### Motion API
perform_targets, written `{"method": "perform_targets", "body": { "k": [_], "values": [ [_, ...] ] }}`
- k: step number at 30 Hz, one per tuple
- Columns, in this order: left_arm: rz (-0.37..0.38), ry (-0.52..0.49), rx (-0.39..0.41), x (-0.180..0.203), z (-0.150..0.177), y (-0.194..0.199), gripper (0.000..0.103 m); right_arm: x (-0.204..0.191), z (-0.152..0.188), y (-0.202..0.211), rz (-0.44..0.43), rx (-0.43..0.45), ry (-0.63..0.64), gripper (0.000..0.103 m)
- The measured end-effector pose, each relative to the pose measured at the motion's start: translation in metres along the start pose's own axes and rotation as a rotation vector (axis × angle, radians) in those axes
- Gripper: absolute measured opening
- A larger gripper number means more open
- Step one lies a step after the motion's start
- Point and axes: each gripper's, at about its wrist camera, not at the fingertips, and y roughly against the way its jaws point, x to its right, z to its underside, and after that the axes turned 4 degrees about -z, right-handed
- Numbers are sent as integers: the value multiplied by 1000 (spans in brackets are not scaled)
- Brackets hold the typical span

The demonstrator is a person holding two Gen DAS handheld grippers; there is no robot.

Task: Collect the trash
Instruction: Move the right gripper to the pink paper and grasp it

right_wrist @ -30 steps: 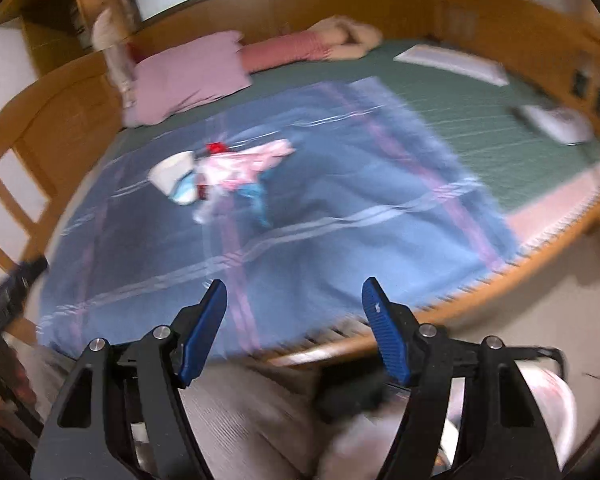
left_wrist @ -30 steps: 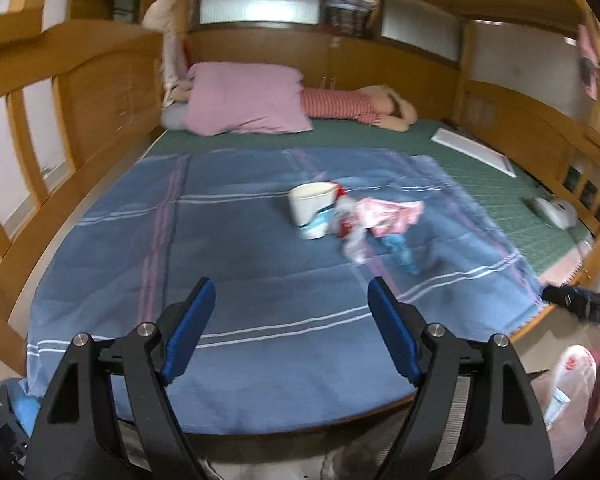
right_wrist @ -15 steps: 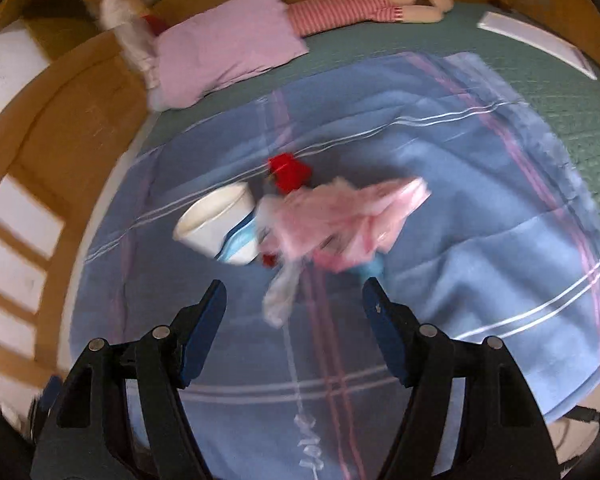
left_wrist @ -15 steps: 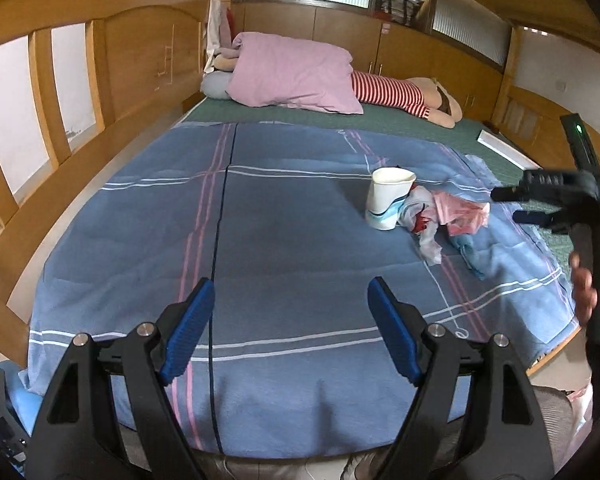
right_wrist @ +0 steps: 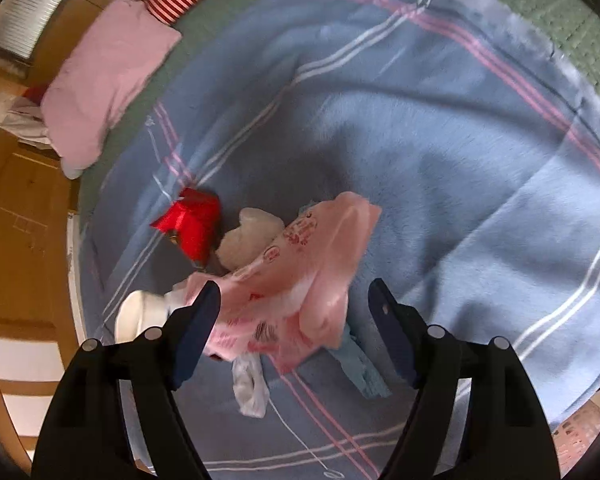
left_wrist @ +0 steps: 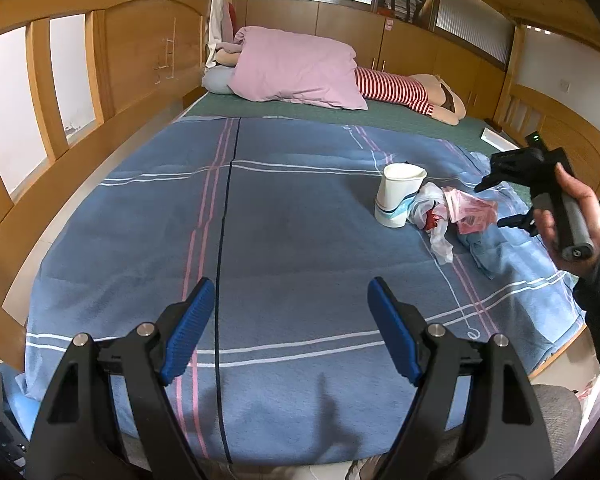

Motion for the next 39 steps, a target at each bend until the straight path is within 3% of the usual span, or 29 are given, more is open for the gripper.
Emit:
{"method": "perform_targets", "body": {
  "k": [3, 5, 6, 8, 10, 18, 23, 29, 35, 39],
  "values": [
    [-4, -4, 0, -1, 0, 0, 79, 4, -2, -13, -19, -24, -47, 73],
    [-6, -6, -1, 0, 0, 1, 79, 3, 1, -11, -6, -15, -32, 43],
    [-6, -7, 0, 0, 0, 1, 79, 0, 2, -10, 2, -19, -6, 39],
    [-6, -9, 3, 1, -1, 1, 79, -7, 5, -5, 16, -24, 64, 21],
    [-6, -15, 3, 3, -2, 1, 79, -13, 9, -2, 4, -39, 110, 15],
    [80, -134, 11, 49, -9, -8, 79, -3, 41, 71, -112, 72, 196, 14],
    [163, -269, 24, 106, -7, -36, 82, 32, 63, 123, -140, 124, 204, 14],
    [234, -291, -36, 160, -14, -93, 82, 89, 80, 155, -154, 133, 142, 14],
    [237, -295, -81, 189, -20, -139, 82, 124, 89, 173, -171, 155, 97, 14],
    [208, -307, -64, 207, -27, -156, 82, 137, 92, 177, -178, 156, 91, 14]
  ]
}}
